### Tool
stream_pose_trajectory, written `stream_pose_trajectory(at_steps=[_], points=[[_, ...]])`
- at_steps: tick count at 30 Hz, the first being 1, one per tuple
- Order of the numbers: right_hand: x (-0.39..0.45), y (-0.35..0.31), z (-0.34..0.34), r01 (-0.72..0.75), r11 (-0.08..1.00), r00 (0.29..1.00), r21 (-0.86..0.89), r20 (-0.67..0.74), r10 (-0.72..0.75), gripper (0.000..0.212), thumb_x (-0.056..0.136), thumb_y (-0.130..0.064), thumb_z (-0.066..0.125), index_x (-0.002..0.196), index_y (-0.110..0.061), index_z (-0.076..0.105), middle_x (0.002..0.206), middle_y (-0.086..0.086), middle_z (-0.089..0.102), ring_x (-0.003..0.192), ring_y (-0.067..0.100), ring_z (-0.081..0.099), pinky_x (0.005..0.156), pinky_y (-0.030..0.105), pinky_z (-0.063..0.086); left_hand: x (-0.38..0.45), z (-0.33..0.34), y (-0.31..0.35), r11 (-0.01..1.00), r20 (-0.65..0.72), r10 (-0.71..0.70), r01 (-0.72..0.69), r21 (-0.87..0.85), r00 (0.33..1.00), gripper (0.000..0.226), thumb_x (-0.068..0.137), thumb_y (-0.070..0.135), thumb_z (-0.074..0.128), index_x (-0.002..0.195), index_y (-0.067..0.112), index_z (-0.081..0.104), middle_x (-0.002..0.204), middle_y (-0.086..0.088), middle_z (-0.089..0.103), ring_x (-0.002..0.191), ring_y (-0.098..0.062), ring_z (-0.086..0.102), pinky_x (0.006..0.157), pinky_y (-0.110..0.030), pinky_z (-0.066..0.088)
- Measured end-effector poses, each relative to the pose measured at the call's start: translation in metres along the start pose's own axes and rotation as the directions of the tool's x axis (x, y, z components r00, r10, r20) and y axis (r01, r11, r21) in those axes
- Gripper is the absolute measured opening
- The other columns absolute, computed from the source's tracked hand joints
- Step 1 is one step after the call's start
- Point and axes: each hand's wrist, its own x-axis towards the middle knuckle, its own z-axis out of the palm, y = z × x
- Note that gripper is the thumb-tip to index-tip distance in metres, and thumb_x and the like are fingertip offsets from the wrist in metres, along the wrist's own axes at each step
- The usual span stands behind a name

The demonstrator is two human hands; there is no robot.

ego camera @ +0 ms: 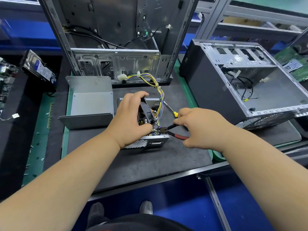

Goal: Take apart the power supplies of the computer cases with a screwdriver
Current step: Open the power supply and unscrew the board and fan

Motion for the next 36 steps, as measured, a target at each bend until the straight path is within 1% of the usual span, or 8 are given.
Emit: stream_pose_trajectory(at_steps=[9,15,18,21,26,30,34,36], points=[[0.005,-0.005,0.000,0.013,0.992,1.000,-0.126,-0.012,-0.015,0.039,0.083,-0.041,0.063,0.120,-0.031,0.060,0.114,-0.011,0.049,0.096,0.019,0.053,0.062,0.026,0.042,0.000,0.001,-0.001,1.000,0.012,-0.011,0.011,0.003,1.000,0.084,0.060,0.032,0.059,0.139,0.037,0.031,0.120,0.009,0.031,0.104,-0.016,0.041,0.089,-0.032,0.040],[0.009,-0.003,0.000,0.032,0.988,0.999,-0.150,-0.023,-0.036,0.039,0.083,-0.042,0.062,0.120,-0.032,0.062,0.112,-0.010,0.051,0.091,0.019,0.056,0.059,0.027,0.037,-0.001,0.002,-0.002,1.000,0.009,-0.015,0.015,-0.007,1.000,0.083,0.060,0.031,0.060,0.138,0.039,0.031,0.117,0.012,0.030,0.094,-0.014,0.038,0.082,-0.029,0.036],[0.008,0.000,0.001,0.045,0.986,0.998,-0.159,-0.031,-0.050,0.035,0.087,-0.043,0.059,0.120,-0.033,0.062,0.113,-0.010,0.052,0.091,0.020,0.059,0.059,0.027,0.039,0.000,0.001,-0.001,1.000,0.012,-0.020,0.020,-0.008,1.000,0.083,0.060,0.030,0.060,0.138,0.039,0.031,0.118,0.012,0.030,0.094,-0.014,0.038,0.081,-0.029,0.036],[0.007,0.002,0.003,0.053,0.986,0.998,-0.161,-0.036,-0.059,0.035,0.088,-0.044,0.057,0.121,-0.034,0.062,0.114,-0.010,0.051,0.091,0.020,0.059,0.058,0.026,0.039,-0.001,0.001,0.000,1.000,0.014,-0.020,0.020,-0.011,1.000,0.083,0.060,0.030,0.060,0.138,0.038,0.032,0.120,0.010,0.031,0.102,-0.014,0.040,0.085,-0.029,0.037],[0.003,0.007,0.003,0.044,0.990,0.997,-0.137,-0.052,-0.052,0.038,0.085,-0.044,0.059,0.122,-0.034,0.061,0.113,-0.011,0.051,0.092,0.019,0.059,0.061,0.027,0.045,-0.001,0.001,0.000,0.999,0.013,-0.027,0.027,-0.029,1.000,0.083,0.058,0.032,0.058,0.137,0.041,0.031,0.119,0.011,0.031,0.099,-0.013,0.040,0.081,-0.029,0.038],[0.001,0.018,0.002,-0.010,0.996,0.994,-0.093,-0.110,0.000,0.036,0.083,-0.045,0.060,0.118,-0.035,0.063,0.110,-0.012,0.051,0.089,0.016,0.057,0.057,0.025,0.037,-0.001,0.000,-0.002,0.998,-0.003,-0.035,0.035,-0.060,0.999,0.083,0.059,0.033,0.057,0.138,0.039,0.032,0.123,0.012,0.031,0.118,-0.012,0.039,0.095,-0.029,0.039],[-0.001,0.023,0.004,-0.008,1.000,0.989,-0.011,-0.148,0.006,0.043,0.083,-0.047,0.063,0.125,-0.038,0.062,0.109,-0.014,0.053,0.098,0.014,0.056,0.063,0.025,0.041,-0.001,-0.001,0.001,0.994,0.005,-0.078,0.078,-0.081,0.997,0.083,0.062,0.029,0.058,0.140,0.037,0.030,0.127,0.015,0.030,0.127,-0.009,0.034,0.103,-0.029,0.034],[-0.002,0.023,0.006,-0.002,1.000,0.987,0.007,-0.159,0.003,0.046,0.082,-0.049,0.064,0.127,-0.040,0.061,0.110,-0.015,0.054,0.102,0.013,0.055,0.065,0.026,0.045,-0.001,-0.004,0.005,0.995,-0.029,-0.091,0.090,-0.042,0.995,0.084,0.063,0.029,0.058,0.143,0.035,0.031,0.128,0.013,0.029,0.129,-0.009,0.029,0.105,-0.029,0.031]])
